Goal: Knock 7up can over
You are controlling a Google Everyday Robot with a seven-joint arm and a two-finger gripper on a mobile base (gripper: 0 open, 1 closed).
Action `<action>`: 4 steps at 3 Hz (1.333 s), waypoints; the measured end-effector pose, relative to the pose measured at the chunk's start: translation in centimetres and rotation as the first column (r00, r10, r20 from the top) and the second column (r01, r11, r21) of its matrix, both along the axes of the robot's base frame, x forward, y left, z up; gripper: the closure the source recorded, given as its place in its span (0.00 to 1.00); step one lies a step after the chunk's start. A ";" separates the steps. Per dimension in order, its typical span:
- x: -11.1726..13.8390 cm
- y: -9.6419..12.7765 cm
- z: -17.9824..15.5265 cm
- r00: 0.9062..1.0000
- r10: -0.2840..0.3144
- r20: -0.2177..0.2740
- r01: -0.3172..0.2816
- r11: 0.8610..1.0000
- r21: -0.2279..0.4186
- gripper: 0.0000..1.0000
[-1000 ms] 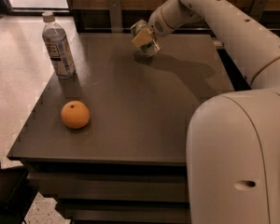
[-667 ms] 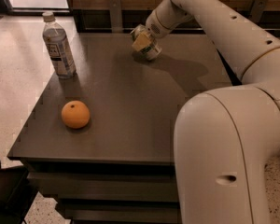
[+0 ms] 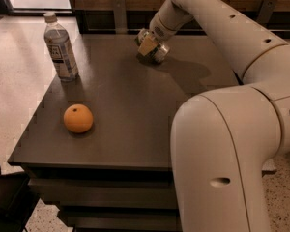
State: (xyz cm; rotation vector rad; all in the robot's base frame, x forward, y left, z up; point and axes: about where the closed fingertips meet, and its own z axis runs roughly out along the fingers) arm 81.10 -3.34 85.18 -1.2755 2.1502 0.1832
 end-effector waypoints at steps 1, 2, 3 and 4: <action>0.1 0.5 -0.8 1.000 0.016 -0.021 -0.017 1.000 -0.012 1.00; 0.1 0.5 -0.8 1.000 0.017 -0.021 -0.017 1.000 -0.012 1.00; 0.0 1.2 -1.8 0.998 0.039 -0.050 -0.040 0.999 -0.023 1.00; 0.0 1.2 -1.5 0.998 0.039 -0.050 -0.041 0.999 -0.023 1.00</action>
Offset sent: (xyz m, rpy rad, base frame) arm 0.0131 0.0369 -0.0567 -0.0625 0.1565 0.1435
